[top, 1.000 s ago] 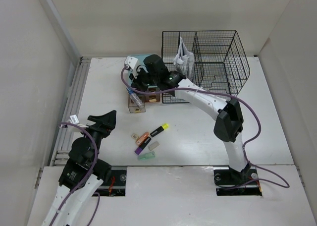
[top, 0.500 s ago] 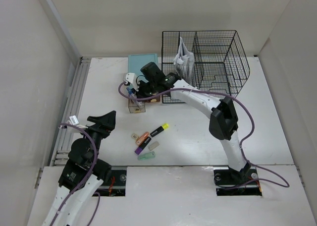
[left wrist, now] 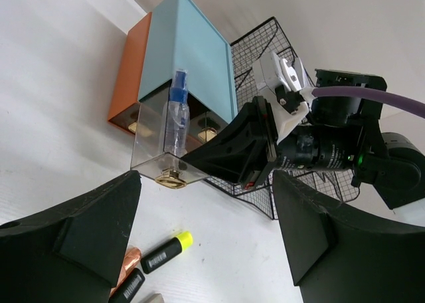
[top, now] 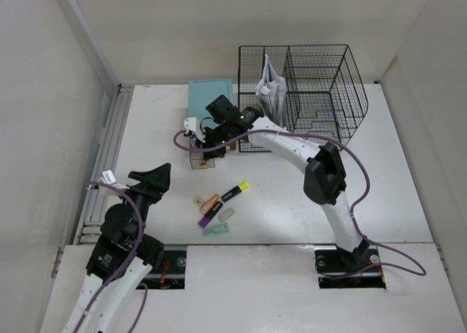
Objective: Organize the desk
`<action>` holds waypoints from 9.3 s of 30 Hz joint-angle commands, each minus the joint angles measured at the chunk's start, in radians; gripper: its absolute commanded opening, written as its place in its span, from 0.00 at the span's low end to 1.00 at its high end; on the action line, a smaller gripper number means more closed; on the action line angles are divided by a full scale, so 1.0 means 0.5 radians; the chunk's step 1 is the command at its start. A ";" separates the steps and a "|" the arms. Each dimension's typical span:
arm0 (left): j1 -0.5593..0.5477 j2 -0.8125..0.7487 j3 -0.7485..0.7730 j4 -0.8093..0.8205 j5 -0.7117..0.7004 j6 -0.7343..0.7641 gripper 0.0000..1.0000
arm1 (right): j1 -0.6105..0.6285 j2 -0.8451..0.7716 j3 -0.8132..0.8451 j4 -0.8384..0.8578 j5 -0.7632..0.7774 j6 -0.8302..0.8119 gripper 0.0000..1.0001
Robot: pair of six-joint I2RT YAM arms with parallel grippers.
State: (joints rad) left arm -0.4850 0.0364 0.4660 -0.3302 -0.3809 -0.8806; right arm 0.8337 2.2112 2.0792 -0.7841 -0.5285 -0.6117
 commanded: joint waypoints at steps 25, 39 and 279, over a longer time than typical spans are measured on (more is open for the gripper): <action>-0.012 -0.036 -0.024 0.031 0.013 -0.037 0.77 | 0.075 -0.139 -0.016 0.085 0.090 0.002 0.01; -0.012 -0.036 0.053 0.031 -0.027 0.022 0.77 | 0.075 -0.560 -0.342 0.465 -0.019 0.085 0.00; -0.407 -0.223 0.004 0.007 -0.297 0.129 0.78 | 0.431 -0.066 -0.906 -0.257 0.588 -0.890 0.38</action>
State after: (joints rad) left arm -0.6872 0.0109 0.4652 -0.3325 -0.5175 -0.8162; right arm 1.0420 2.1204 1.6184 -0.8196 -0.2401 -1.0290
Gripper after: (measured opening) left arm 0.782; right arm 0.397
